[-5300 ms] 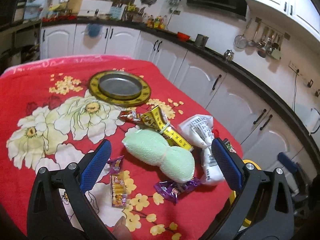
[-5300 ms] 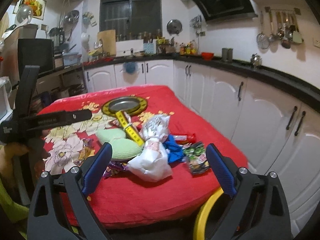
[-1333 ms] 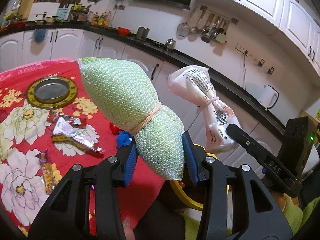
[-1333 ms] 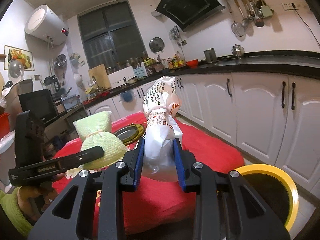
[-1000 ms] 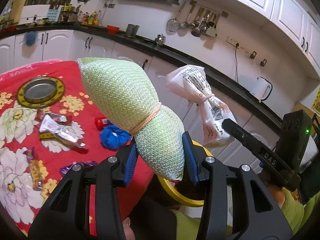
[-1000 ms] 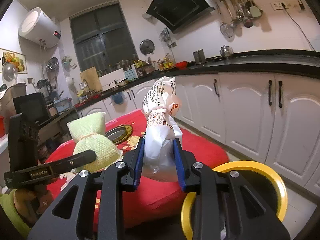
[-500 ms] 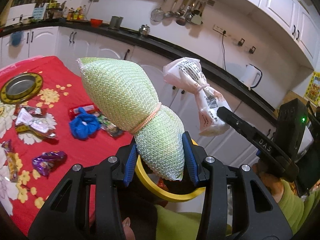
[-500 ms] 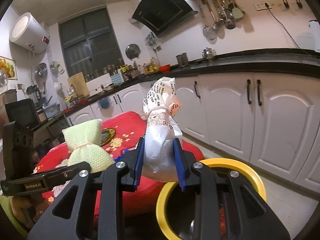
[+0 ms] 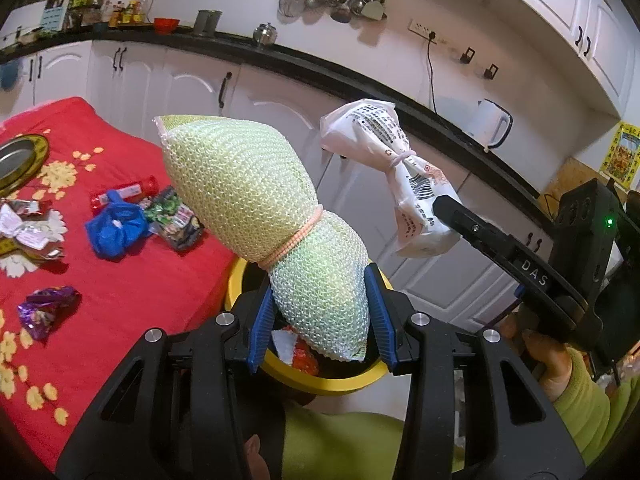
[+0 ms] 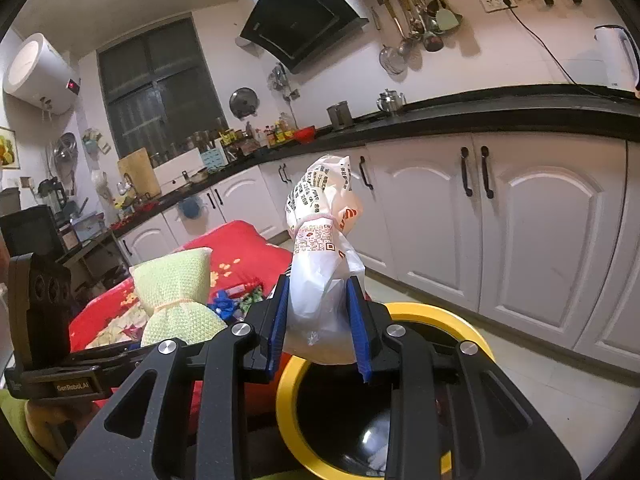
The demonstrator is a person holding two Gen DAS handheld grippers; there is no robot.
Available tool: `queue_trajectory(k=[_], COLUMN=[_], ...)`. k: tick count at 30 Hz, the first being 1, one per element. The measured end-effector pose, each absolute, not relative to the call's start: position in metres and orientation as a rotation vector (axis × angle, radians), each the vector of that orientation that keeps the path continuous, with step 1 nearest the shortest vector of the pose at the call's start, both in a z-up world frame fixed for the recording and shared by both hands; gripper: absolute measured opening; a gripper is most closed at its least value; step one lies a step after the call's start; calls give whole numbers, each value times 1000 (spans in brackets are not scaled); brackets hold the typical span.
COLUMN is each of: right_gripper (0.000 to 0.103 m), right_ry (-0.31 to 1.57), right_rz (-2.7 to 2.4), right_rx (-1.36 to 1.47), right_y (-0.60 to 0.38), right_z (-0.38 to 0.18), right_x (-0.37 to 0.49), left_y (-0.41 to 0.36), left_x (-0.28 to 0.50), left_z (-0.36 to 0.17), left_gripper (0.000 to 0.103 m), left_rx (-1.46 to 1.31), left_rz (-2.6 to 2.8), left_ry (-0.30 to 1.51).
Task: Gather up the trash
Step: 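Lift the green sponge and white bag and carry them over the bin, then open both tools to drop the sponge and white bag into the bin, then withdraw both tools from the bin back toward the table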
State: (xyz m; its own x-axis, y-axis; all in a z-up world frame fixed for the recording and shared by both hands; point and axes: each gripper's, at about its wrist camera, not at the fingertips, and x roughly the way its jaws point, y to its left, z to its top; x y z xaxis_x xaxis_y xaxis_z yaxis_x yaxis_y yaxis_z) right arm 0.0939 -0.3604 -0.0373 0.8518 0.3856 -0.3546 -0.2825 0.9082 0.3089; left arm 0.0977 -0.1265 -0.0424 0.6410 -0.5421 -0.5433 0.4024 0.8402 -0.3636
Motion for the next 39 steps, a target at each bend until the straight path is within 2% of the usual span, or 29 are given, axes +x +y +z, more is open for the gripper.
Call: queue_trajectory(k=[24,27,28,30,31,33,35,39], right_gripper=[28,36,44,51,52,54,58,60], right_ry=[555,565,565,565,564,559,557,559], right_rz=[258,264,254,245,238,225,206,190], right_rx=[278,303,320,338,342,343,343,341], right_y=[-393,-396,-398,-402,-404,-407,-409,-411], right_z=[-83,-86,-87,-89,-89,-90,-90,-92], right_x=[102,106,106,107,107,108,108,108], left_y=[-179,-185,-186,-186,-184,-179,-177,-172], left_x=[117,122,124,130,132,135,135,134], left_z=[-74,-78,-80,-84,-87,-91,-92,-90], left_gripper=[35,37,39,45,54,64,65,83], left_rx=[-100,-89,-86,-92,-105,-134,-138,-154], left_rz=[-619,-623,-622,-611,-607,-598,-590,-568], left_ry=[808,819,824,839,850,864,863,858])
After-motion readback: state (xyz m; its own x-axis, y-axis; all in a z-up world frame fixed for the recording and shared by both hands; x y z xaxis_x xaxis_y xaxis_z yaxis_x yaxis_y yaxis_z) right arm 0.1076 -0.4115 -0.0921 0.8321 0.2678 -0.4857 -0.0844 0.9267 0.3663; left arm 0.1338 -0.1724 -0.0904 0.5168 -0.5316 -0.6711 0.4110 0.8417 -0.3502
